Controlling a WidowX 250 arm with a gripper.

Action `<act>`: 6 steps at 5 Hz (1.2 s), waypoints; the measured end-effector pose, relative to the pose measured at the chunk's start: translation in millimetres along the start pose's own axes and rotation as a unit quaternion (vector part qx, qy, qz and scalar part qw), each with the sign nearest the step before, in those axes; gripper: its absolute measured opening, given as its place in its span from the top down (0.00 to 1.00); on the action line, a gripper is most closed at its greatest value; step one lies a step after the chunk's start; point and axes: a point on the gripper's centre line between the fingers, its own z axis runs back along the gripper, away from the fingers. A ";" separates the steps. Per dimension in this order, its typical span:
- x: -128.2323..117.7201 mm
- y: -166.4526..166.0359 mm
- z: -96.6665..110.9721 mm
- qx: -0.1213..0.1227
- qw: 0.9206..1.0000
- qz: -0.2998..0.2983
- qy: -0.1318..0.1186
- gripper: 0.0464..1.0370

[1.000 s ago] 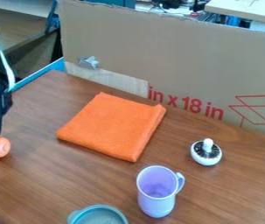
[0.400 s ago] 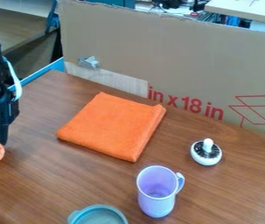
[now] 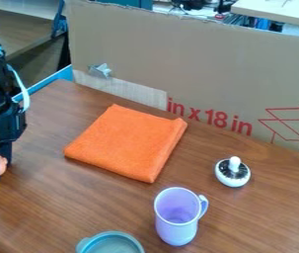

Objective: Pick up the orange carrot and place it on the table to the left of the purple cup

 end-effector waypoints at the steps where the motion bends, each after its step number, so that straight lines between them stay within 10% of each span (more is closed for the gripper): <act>1: -0.3 -4.2 -0.3 -0.001 0.999 0.042 0.003 0.36; 2: 10.6 -12.3 7.6 0.035 0.985 0.145 0.085 0.36; 3: 38.5 -31.4 38.3 0.077 0.965 0.226 0.111 0.36; 6: 128.6 -98.7 30.9 0.039 0.972 0.216 0.083 0.36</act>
